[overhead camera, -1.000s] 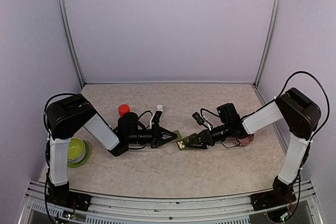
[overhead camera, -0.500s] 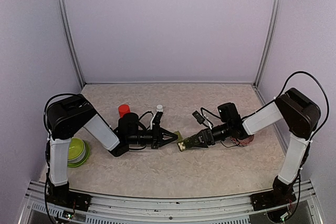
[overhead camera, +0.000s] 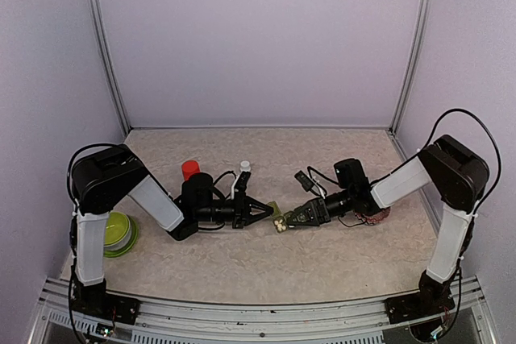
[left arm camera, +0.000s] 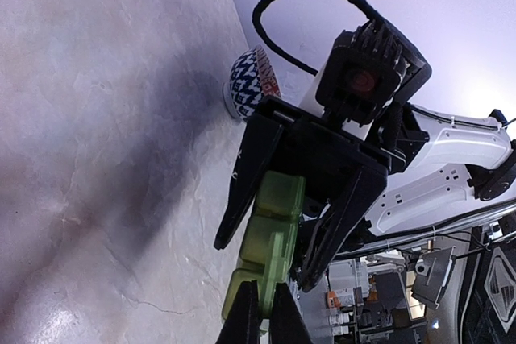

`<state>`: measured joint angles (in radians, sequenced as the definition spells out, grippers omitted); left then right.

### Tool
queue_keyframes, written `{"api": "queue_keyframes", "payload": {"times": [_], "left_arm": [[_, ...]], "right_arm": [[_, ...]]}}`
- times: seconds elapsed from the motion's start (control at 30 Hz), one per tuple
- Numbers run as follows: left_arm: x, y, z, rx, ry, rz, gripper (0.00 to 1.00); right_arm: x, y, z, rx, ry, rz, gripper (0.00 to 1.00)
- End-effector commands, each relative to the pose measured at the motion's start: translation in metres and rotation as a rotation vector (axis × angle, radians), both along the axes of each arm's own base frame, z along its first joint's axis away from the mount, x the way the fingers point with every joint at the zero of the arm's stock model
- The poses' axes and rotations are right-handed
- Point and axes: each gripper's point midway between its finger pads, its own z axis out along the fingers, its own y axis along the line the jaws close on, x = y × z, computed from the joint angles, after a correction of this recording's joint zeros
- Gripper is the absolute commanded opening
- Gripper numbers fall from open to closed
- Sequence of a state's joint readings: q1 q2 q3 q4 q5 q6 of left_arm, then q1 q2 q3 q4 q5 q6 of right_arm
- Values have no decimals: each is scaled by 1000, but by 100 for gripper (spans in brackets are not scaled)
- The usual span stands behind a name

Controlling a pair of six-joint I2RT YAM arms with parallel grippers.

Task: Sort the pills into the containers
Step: Close the lid of the pill container.

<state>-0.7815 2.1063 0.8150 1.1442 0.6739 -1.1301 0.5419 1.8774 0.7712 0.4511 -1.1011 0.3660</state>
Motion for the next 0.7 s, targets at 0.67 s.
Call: {"api": "queue_keyframes", "payload": {"times": [0.67], "left_arm": [[5, -2, 14, -24, -43, -1, 40]], "right_arm": [[-2, -1, -6, 17, 43, 26, 23]]}}
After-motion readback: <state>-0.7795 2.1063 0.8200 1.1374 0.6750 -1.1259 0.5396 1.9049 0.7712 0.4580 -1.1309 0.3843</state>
